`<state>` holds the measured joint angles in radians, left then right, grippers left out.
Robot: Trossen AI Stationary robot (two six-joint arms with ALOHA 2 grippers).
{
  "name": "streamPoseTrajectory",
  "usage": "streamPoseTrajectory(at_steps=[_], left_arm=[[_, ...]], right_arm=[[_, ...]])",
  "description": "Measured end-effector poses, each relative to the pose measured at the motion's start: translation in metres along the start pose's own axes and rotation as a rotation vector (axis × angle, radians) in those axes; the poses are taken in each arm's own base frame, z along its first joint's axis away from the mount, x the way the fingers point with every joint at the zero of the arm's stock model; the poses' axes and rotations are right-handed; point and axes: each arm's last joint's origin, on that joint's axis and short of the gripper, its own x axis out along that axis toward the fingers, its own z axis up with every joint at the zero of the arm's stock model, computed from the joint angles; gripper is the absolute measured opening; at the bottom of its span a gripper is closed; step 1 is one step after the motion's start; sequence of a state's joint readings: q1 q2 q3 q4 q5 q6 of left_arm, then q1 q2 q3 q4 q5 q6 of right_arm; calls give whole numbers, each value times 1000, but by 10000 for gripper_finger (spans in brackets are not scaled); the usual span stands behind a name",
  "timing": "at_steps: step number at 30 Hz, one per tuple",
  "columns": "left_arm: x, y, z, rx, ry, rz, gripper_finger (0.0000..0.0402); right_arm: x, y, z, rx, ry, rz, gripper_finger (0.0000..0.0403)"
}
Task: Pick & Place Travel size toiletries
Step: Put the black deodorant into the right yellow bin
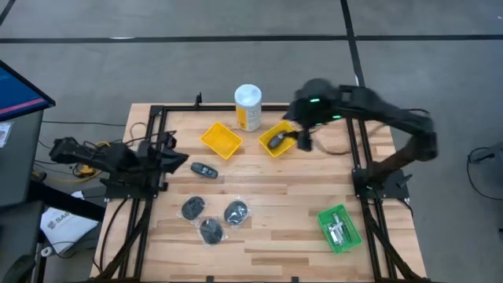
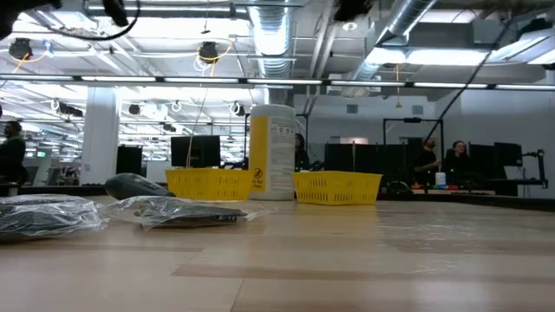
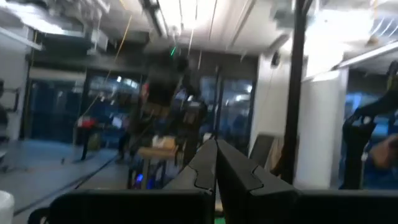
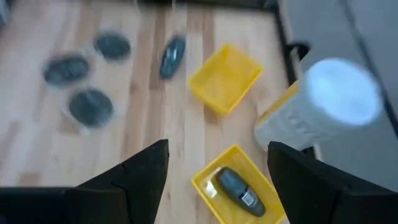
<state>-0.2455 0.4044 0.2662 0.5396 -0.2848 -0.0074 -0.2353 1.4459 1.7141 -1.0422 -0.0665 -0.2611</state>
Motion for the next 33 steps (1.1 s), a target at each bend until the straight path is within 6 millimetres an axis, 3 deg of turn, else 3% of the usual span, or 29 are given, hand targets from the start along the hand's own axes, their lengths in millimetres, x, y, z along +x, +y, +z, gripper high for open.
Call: streamPoseTrajectory(at_steps=[7, 14, 20, 27, 33], left_arm=[[48, -7, -11, 85, 305, 248, 2], [76, -13, -20, 175, 543, 359, 40], [81, -14, -25, 201, 678, 329, 130], [66, 0, -45, 185, 955, 295, 268], [64, 29, -68, 140, 1184, 290, 317]], right_arm=[[-100, 20, -21, 88, -227, -21, 260], [-155, 33, -48, 140, -342, -30, 260], [-172, 38, -64, 130, -333, -39, 260], [-174, 38, -69, 118, -306, -39, 260], [-174, 38, -69, 115, -303, -39, 260]])
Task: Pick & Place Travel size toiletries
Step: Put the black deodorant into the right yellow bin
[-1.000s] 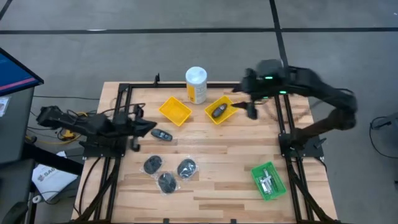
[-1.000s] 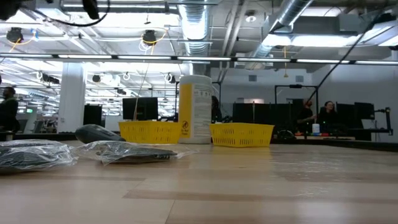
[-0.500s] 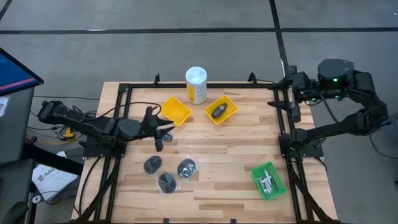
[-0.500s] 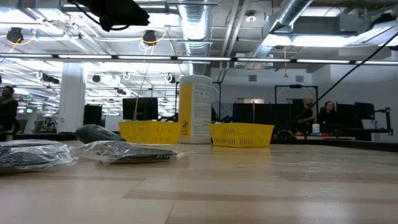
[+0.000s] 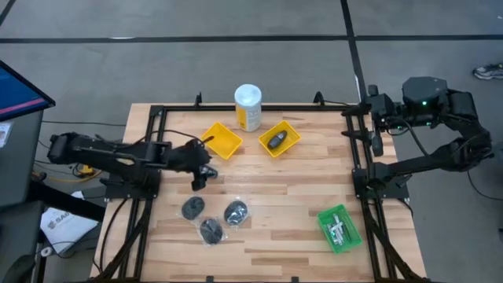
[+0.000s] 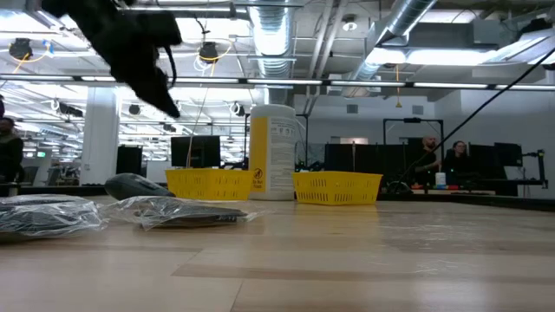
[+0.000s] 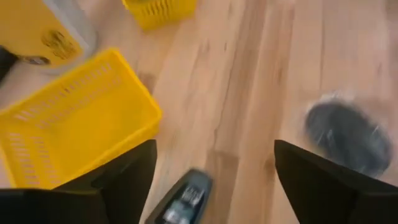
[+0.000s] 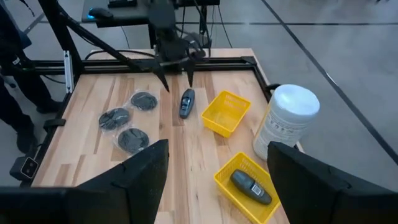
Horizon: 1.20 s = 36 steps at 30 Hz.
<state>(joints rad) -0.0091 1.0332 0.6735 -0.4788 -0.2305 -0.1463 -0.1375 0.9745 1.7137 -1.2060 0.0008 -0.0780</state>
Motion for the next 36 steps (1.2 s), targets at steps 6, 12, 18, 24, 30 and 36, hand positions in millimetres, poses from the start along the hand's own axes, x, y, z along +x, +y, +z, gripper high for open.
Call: streamPoseTrajectory(at_steps=[6, 12, 18, 24, 30, 36], left_arm=[[31, 13, -6, 176, 158, -41, 321], [56, 26, -14, 178, 270, -121, 322], [69, 32, -20, 185, 337, -145, 322], [73, 30, -25, 160, 380, -176, 341], [78, 32, -41, 176, 464, -110, 381], [79, 30, -57, 175, 510, -145, 396]], right_arm=[[0, 0, 0, 42, 1, 0, 260], [8, 0, 2, 53, 20, 1, 260], [18, 0, 4, 52, 48, 2, 260], [23, 0, 4, 43, 69, 4, 260], [23, 0, 4, 43, 69, 4, 260], [23, 0, 4, 51, 69, 4, 260]])
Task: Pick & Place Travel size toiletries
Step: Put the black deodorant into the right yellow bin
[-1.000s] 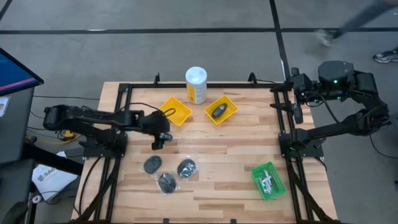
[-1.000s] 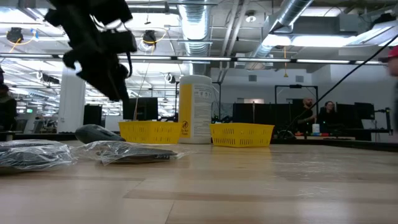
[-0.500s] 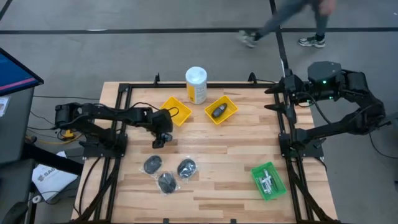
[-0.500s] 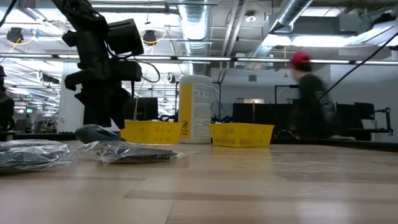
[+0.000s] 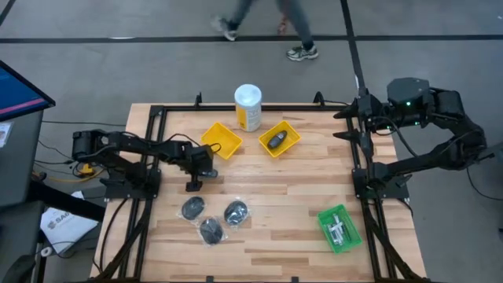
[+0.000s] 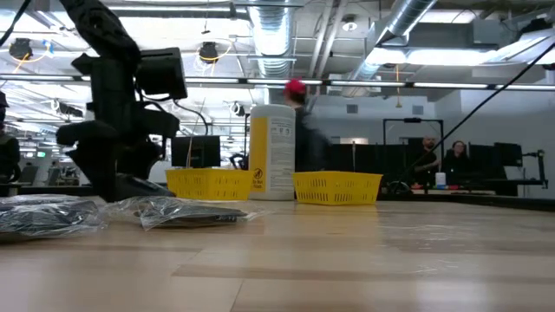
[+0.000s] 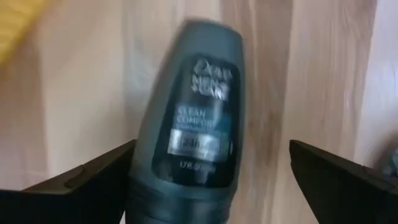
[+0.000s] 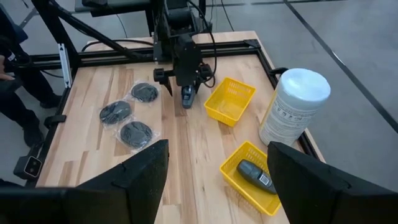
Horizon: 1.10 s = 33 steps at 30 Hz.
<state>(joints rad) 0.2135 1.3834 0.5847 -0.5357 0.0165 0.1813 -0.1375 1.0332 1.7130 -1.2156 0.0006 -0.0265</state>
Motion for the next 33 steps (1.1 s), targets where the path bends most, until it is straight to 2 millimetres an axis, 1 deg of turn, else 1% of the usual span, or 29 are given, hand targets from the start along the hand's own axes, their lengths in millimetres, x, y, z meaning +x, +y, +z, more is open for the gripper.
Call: streamPoseTrajectory(at_steps=[5, 13, 17, 22, 29, 31, 33], left_arm=[[2, 0, -2, -1, 2, 1, 376], [2, 0, -2, -6, -2, 2, 317], [2, 0, -1, -6, -3, 2, 273], [1, 0, -1, -11, -4, 2, 203], [1, 0, -1, -80, -13, 2, 201], [-2, 0, -1, -112, -30, 4, 201], [-10, 0, 2, -142, -71, 7, 200]], right_arm=[[0, 0, 0, 1, 1, 0, 260], [0, 0, 0, 1, 1, 0, 260], [0, 0, 0, 1, 1, 0, 260], [0, 0, 0, 1, 1, 0, 260], [1, 0, 0, -6, 1, 0, 260], [3, 0, 2, -10, -4, -1, 260], [8, 0, 6, -20, -16, -1, 260]])
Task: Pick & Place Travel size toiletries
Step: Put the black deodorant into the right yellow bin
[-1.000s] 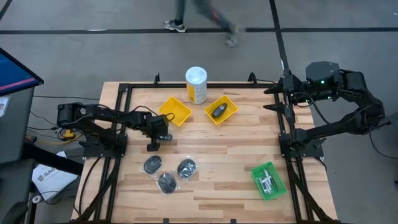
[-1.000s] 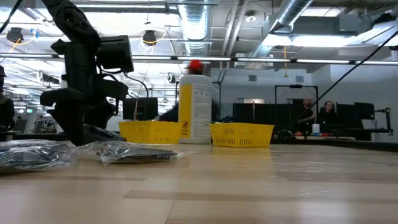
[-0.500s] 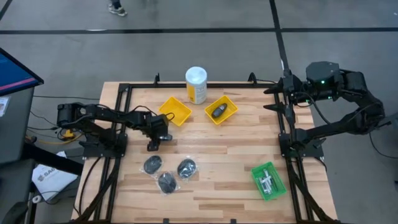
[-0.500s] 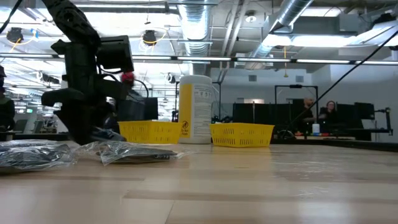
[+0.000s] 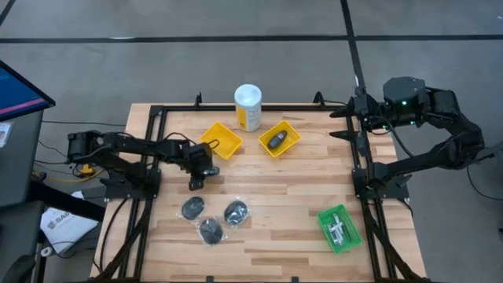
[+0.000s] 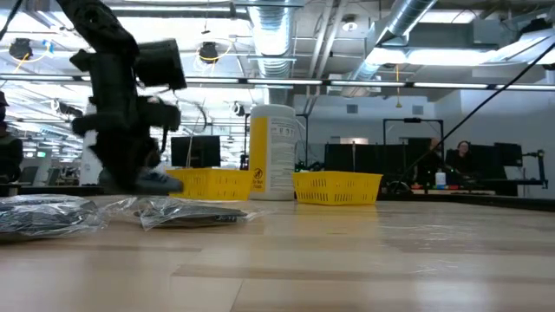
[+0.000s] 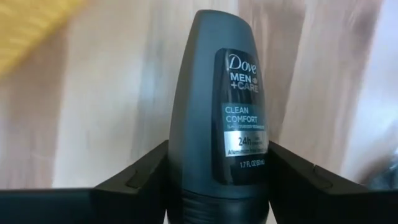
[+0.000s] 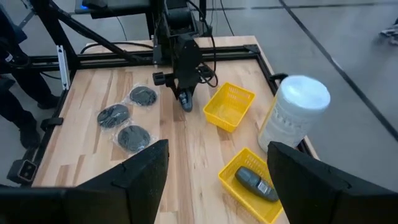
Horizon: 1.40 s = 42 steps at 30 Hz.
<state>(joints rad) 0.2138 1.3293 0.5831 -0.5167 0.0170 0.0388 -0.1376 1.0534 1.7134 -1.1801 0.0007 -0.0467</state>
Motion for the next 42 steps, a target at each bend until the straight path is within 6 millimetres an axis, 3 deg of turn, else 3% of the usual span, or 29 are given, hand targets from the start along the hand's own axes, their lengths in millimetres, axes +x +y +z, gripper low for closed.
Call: streamPoseTrajectory(at_steps=[6, 15, 21, 31, 42], left_arm=[[-41, 1, 13, -165, -250, 40, 200], [-140, 2, 33, -302, -1007, 37, 200], [-189, 0, 40, -274, -1343, 131, 200], [-200, 2, 88, -156, -1382, 289, 200], [-195, -6, 139, 2, -1356, 276, 200]], right_arm=[[25, -2, 18, -55, -63, -9, 260], [89, -9, 54, -139, -218, -51, 260], [128, -15, 68, -79, -293, -65, 260], [176, -16, 77, 30, -358, 42, 261], [183, -28, 80, 55, -397, 49, 261]])
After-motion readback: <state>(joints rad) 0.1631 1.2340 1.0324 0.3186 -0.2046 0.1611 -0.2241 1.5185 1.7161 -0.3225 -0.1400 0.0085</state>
